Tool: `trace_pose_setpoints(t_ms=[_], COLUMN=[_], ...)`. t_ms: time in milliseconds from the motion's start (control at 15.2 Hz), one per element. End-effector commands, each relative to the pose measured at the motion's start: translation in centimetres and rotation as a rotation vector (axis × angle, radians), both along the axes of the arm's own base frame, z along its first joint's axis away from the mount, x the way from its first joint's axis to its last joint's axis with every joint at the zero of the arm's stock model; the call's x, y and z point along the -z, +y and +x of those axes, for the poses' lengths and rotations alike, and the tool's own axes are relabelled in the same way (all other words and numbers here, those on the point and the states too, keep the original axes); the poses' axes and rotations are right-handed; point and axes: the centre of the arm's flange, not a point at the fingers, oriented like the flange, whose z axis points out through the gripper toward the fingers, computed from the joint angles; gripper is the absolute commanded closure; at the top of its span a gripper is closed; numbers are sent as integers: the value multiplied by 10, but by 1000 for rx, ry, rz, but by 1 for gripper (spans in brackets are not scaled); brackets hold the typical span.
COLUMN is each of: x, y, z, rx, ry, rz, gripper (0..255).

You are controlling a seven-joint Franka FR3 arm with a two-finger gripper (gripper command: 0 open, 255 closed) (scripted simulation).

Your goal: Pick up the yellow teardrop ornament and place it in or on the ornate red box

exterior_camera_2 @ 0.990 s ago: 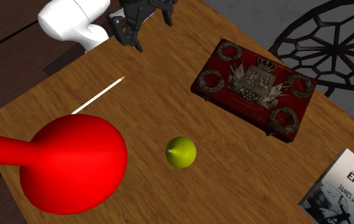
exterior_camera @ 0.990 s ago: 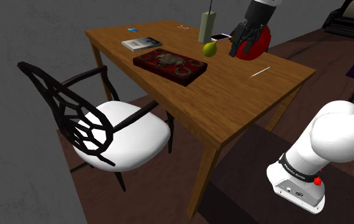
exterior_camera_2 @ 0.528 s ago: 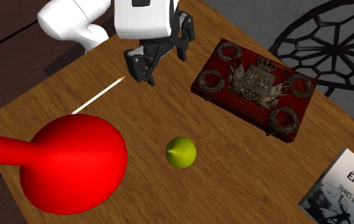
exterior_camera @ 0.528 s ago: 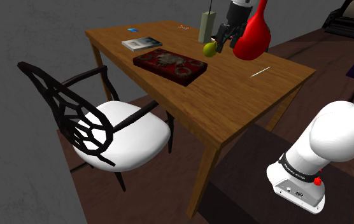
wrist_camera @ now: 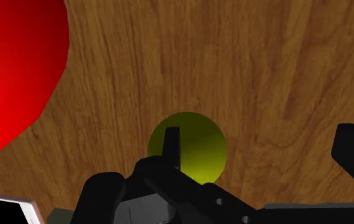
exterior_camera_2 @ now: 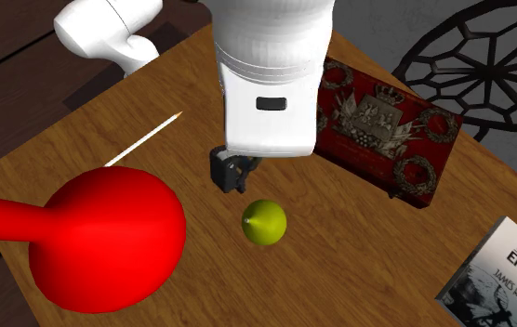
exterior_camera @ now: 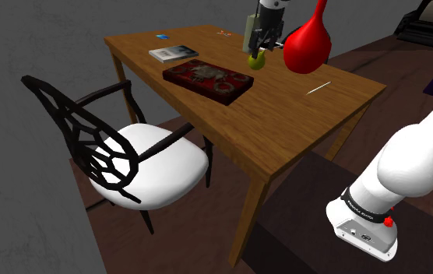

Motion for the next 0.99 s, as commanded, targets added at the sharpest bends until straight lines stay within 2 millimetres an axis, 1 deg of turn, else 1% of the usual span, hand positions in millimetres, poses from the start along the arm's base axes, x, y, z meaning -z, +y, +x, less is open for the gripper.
trace_pose_setpoints(t_ms=[0, 198, 660, 726, 924], x=[4, 8, 43, 46, 46], y=[-8, -21, -30, -31, -31], z=[24, 57, 61, 61, 61], rx=[0, 1, 1, 1, 1], ry=[5, 12, 12, 12, 12], rz=[-36, -85, -85, -85, -85], gripper=[0, 0, 0, 0, 0])
